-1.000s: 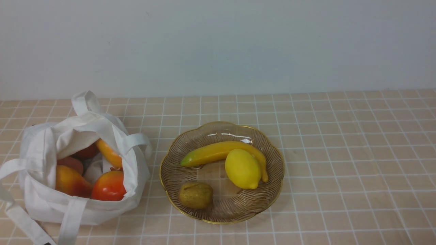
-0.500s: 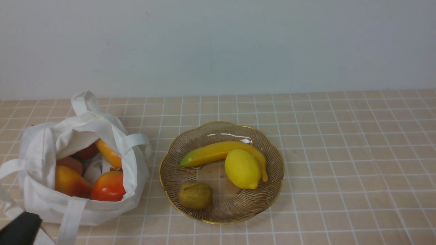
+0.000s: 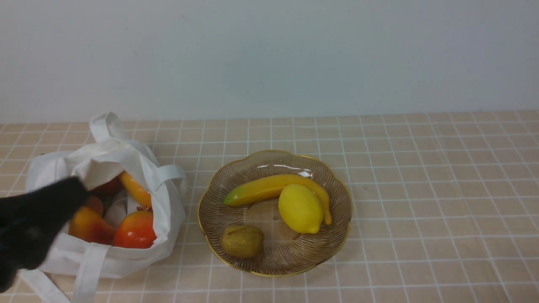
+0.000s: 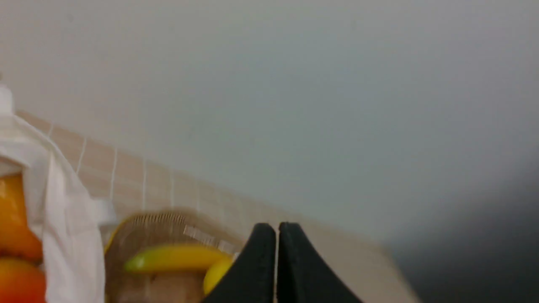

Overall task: Take the fruit out of the bag on the brown coffee tablecloth and place them on the plate.
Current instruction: 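Reach into the white bag and grasp the apple with the left gripper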

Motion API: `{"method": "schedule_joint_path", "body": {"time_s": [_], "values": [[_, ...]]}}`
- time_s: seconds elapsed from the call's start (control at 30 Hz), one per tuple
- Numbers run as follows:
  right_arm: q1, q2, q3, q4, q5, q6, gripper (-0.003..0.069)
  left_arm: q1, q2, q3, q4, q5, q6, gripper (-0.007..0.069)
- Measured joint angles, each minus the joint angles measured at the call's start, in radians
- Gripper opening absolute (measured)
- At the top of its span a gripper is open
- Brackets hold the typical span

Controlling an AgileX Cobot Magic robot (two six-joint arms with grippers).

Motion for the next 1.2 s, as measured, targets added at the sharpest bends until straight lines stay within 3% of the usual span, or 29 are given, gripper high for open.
{"method": "schedule_joint_path", "body": {"time_s": [0.03,0.07,0.23,0.33,0.53,0.73,0.9,0.97,1.0,1.07,1.13,1.17,1.2], "values": [[0.0,0.0,0.0,0.0,0.0,0.0,-0.0018,0.0,0.062,-0.037,0.03,0.062,0.01,-0.0008],[0.0,0.0,0.0,0.0,0.0,0.0,-0.0018,-0.001,0.245,-0.141,0.182,0.247,0.023,-0.0008],[0.0,0.0,0.0,0.0,0.0,0.0,-0.0018,-0.006,0.625,-0.441,0.527,0.565,-0.029,-0.0008],[0.0,0.0,0.0,0.0,0.0,0.0,-0.0018,-0.038,0.765,-0.553,0.652,0.593,-0.116,-0.0008],[0.0,0.0,0.0,0.0,0.0,0.0,-0.0018,-0.201,0.965,-0.69,0.893,0.604,-0.324,-0.0007],[0.0,0.0,0.0,0.0,0.0,0.0,-0.0018,-0.248,1.048,-0.716,1.061,0.605,-0.483,0.0018],[0.0,0.0,0.0,0.0,0.0,0.0,-0.0018,-0.251,1.072,-0.716,1.064,0.603,-0.499,0.0139],[0.0,0.0,0.0,0.0,0.0,0.0,-0.0018,-0.251,1.079,-0.717,1.054,0.59,-0.5,0.0248],[0.0,0.0,0.0,0.0,0.0,0.0,-0.0018,-0.251,1.081,-0.717,1.051,0.588,-0.5,0.0248],[0.0,0.0,0.0,0.0,0.0,0.0,-0.0018,-0.252,1.098,-0.718,1.041,0.561,-0.502,0.039],[0.0,0.0,0.0,0.0,0.0,0.0,-0.0018,-0.253,1.108,-0.719,1.038,0.548,-0.502,0.0447],[0.0,0.0,0.0,0.0,0.0,0.0,-0.0018,-0.253,1.126,-0.72,1.036,0.533,-0.502,0.0555],[0.0,0.0,0.0,0.0,0.0,0.0,-0.0018,-0.253,1.134,-0.72,1.035,0.53,-0.502,0.0594]]}}
